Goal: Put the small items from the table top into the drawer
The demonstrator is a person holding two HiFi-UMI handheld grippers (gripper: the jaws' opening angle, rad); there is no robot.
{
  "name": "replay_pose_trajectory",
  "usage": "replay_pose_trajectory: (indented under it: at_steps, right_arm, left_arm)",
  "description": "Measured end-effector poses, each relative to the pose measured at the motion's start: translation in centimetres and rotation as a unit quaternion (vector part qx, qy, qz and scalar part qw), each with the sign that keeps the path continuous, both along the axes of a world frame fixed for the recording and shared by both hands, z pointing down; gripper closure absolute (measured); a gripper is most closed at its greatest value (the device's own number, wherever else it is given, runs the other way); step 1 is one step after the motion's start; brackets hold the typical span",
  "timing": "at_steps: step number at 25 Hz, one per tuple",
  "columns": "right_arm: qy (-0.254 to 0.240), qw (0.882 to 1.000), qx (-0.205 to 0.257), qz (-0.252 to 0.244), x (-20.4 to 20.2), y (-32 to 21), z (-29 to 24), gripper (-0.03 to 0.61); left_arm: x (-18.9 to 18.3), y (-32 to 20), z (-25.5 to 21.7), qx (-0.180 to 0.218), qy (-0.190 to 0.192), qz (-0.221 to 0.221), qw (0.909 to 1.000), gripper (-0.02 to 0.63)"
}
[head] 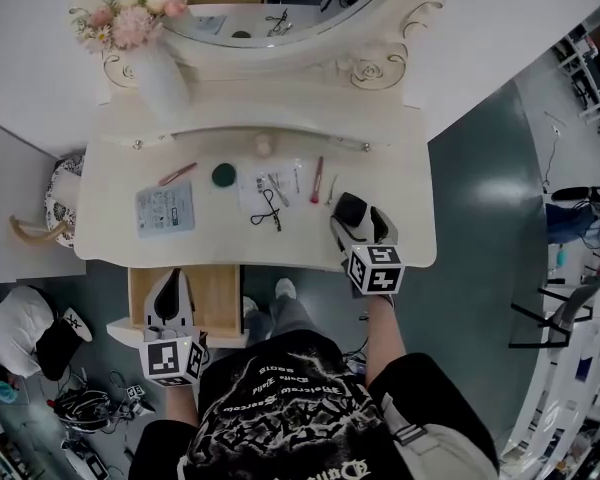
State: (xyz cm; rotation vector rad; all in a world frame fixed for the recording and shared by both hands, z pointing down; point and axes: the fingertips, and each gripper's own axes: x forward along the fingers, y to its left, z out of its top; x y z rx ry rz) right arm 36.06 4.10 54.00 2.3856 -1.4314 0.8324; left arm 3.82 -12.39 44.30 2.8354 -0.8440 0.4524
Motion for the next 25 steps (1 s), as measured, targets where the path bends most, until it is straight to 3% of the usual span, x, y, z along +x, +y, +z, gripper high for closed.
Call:
replay_pose_trajectory:
  at_steps: [25]
  right_arm:
    - [-0.028, 0.996, -0.086, -0.025, 1.9, -1.1, 4.5, 0.176]
  left_arm:
    - [1.2, -1.5, 0.9, -0.014, -0.016, -0.036, 0.9991, 0.598]
